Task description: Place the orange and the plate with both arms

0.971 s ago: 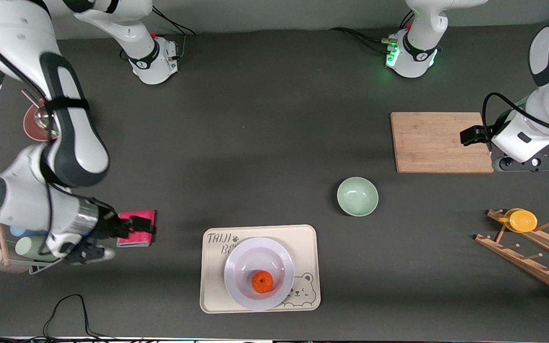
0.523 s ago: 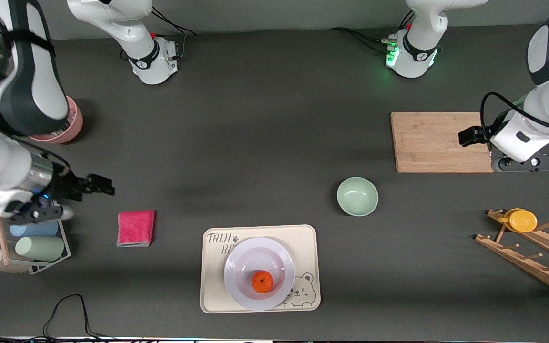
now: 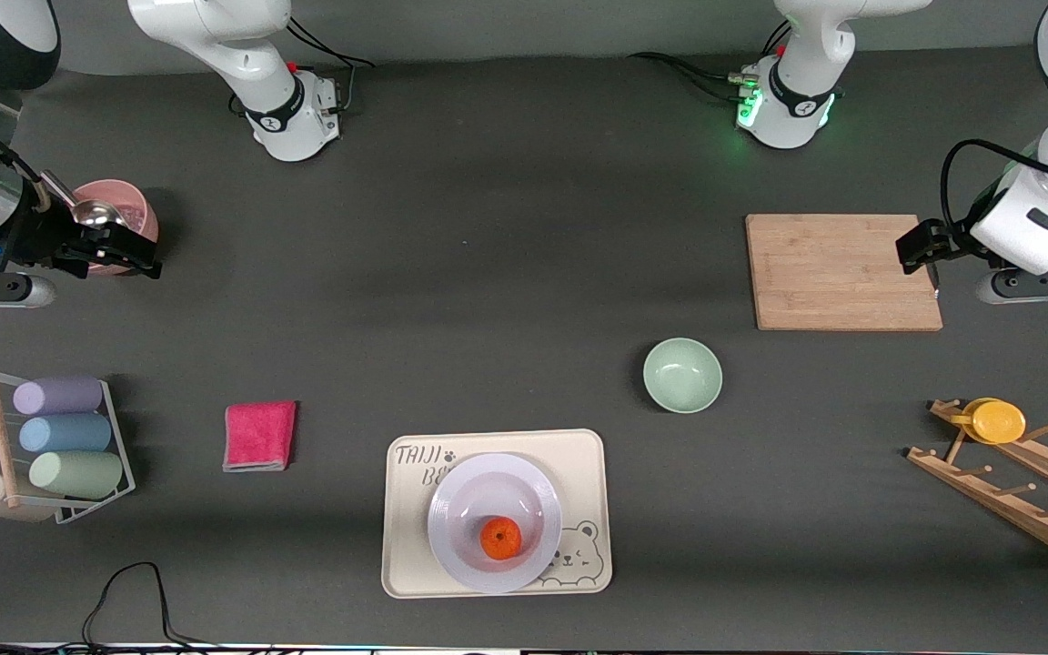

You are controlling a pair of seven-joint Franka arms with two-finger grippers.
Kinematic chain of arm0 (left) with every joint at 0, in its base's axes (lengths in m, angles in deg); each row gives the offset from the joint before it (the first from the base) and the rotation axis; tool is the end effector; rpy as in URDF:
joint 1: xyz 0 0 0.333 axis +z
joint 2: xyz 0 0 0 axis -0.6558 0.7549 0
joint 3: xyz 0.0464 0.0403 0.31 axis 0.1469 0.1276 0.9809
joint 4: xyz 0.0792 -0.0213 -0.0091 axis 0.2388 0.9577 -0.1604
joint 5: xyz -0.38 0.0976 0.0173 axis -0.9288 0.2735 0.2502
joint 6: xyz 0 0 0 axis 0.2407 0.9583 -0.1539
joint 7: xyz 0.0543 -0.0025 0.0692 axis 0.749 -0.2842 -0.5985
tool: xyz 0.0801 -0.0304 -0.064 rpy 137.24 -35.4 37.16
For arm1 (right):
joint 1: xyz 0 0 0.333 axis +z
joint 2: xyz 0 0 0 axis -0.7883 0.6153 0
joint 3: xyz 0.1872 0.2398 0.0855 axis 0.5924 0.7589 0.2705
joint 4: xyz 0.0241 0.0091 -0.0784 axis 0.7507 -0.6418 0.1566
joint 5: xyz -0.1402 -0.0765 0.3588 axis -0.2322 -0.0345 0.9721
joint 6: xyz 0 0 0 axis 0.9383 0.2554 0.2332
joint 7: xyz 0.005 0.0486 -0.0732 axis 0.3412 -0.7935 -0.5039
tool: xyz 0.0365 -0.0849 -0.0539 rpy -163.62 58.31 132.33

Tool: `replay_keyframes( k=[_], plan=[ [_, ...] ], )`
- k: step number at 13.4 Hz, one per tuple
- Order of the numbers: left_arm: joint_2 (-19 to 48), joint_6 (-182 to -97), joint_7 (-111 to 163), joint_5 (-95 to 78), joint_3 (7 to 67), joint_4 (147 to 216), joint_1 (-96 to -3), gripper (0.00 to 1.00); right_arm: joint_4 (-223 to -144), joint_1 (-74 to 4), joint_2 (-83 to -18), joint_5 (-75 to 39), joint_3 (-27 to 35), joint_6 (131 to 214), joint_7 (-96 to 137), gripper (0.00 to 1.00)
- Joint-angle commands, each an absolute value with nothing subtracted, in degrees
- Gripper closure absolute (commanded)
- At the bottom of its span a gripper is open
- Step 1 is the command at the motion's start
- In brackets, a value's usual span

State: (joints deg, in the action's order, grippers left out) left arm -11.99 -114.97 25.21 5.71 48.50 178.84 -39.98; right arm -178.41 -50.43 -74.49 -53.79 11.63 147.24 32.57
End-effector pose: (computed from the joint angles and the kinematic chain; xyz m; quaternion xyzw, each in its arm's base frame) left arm 0.5473 -0.0484 0.5773 -0.9982 -0.0088 0.0290 0.0508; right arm 0.5494 0.0389 0.5926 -0.9990 0.0279 0.0345 0.0051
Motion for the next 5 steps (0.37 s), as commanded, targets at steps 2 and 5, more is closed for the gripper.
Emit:
replay_keyframes(
  k=[2,5],
  plan=[
    [-12.98,-115.86,25.24,5.31,49.0,179.46,-40.37,0.0,-180.2,-51.15,-75.28,-55.11,13.31,148.25,34.51,0.0],
    [-13.07,-115.86,24.63,5.31,49.0,179.29,-40.45,0.0,-180.46,-50.97,-75.1,-54.94,13.31,148.25,34.59,0.0]
  ],
)
